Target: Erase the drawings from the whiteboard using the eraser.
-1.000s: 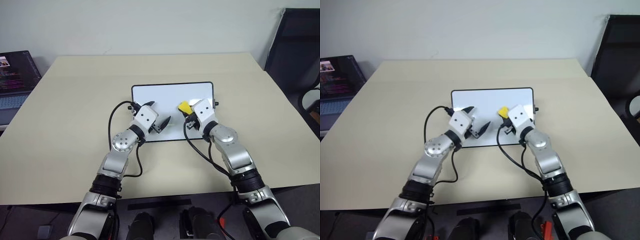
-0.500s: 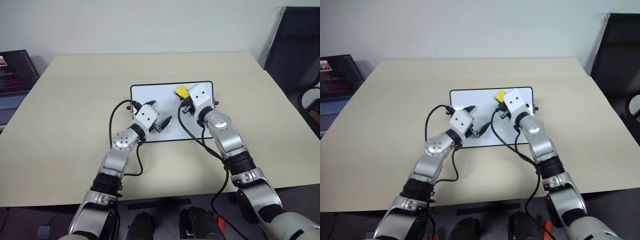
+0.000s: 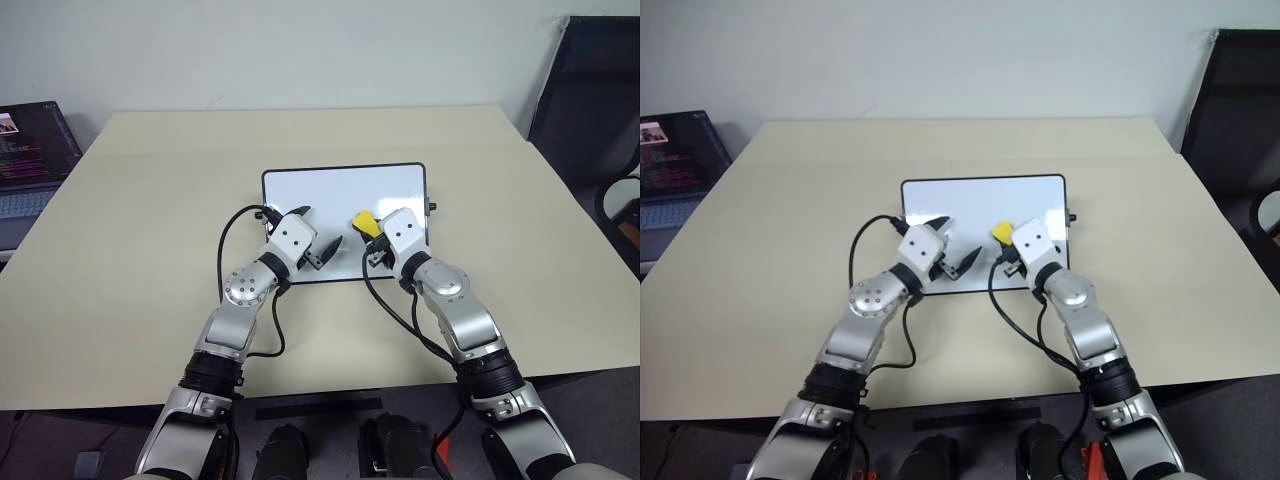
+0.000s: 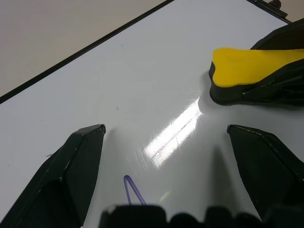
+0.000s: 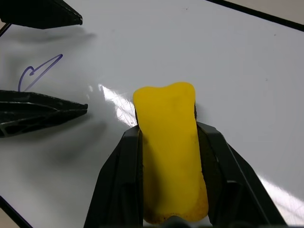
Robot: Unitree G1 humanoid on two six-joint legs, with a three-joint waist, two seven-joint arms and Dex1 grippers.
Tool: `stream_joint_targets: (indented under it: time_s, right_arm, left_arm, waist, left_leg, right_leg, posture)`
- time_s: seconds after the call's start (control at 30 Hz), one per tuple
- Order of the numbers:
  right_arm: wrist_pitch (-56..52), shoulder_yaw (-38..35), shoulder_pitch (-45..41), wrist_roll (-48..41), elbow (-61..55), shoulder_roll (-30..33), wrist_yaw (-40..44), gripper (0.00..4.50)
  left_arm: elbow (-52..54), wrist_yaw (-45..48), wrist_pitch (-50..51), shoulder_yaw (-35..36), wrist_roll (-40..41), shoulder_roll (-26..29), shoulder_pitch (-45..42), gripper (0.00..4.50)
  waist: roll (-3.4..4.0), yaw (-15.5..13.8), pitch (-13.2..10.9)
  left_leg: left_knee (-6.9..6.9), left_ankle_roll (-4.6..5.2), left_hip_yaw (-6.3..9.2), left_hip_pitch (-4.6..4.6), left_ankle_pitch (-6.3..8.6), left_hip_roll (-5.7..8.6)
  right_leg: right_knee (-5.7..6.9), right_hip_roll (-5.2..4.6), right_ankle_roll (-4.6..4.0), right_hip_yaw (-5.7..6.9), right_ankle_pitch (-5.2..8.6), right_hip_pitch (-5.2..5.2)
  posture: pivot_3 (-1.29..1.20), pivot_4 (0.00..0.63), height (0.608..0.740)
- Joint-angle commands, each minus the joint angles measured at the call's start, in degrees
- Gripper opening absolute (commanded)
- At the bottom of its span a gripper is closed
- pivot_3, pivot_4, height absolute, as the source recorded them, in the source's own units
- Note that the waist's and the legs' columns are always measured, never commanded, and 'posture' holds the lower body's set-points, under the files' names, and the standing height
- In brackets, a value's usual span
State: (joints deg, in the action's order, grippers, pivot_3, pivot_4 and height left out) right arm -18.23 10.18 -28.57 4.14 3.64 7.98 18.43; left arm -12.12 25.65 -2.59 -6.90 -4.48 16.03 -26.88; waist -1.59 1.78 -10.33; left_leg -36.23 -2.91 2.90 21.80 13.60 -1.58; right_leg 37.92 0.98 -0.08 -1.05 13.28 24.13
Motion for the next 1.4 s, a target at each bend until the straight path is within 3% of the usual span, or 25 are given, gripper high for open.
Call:
stream_joint_targets:
  time_s: [0.03,0.4,0.63,1.07,1.4]
  right_arm:
    - [2.63,-3.61,-1.53,-2.26,-2.52,-0.09,-1.13,1.19]
    - [1.17,-4.18,0.50,-5.24,-8.44,2.21,2.90,1.19]
    - [1.38,-2.20,-0.03,-5.27,-7.28,0.31,2.22,1.19]
    - [7.23,4.35,-7.02,-3.64,1.90,-7.13,2.59,1.19]
    - [5.07,10.42,-8.92,2.25,13.21,-7.57,3.67,1.19]
  left_arm:
    - [4.80,-0.22,1.17,0.47,1.06,-0.27,0.38,4.50]
    - [22.06,-7.22,10.31,0.48,-2.44,-1.46,16.34,4.50]
    - [28.52,-11.21,12.56,1.73,-3.97,-1.97,24.00,4.50]
    - [30.15,-12.25,13.08,1.15,-4.76,-1.42,26.97,4.50]
    - [29.57,-12.11,14.00,3.52,-4.02,0.10,25.74,4.50]
  waist:
    - [0.00,0.00,0.00]
    - [0.01,0.05,-0.01]
    - [0.02,0.06,-0.01]
    - [0.02,0.07,-0.01]
    - [0.02,0.03,-0.01]
  left_leg:
    - [0.00,0.00,0.00,0.03,0.00,0.00]
    - [0.16,-0.02,0.02,0.08,0.02,-0.04]
    - [0.12,-0.01,0.01,0.01,0.01,-0.03]
    - [0.15,-0.01,0.02,0.02,0.02,-0.06]
    - [0.14,-0.01,0.00,0.02,0.02,-0.05]
  right_leg:
    - [-0.02,0.00,0.00,0.00,0.00,0.00]
    - [-0.22,-0.01,-0.01,-0.06,0.01,0.04]
    - [-0.16,-0.01,-0.01,-0.04,0.01,0.01]
    - [-0.18,-0.01,-0.03,-0.04,0.02,0.03]
    - [-0.17,-0.03,-0.03,-0.01,0.02,0.03]
  posture:
    - [0.00,0.150,0.740]
    - [0.00,0.150,0.740]
    - [0.00,0.150,0.740]
    - [0.00,0.150,0.740]
    - [0.00,0.150,0.740]
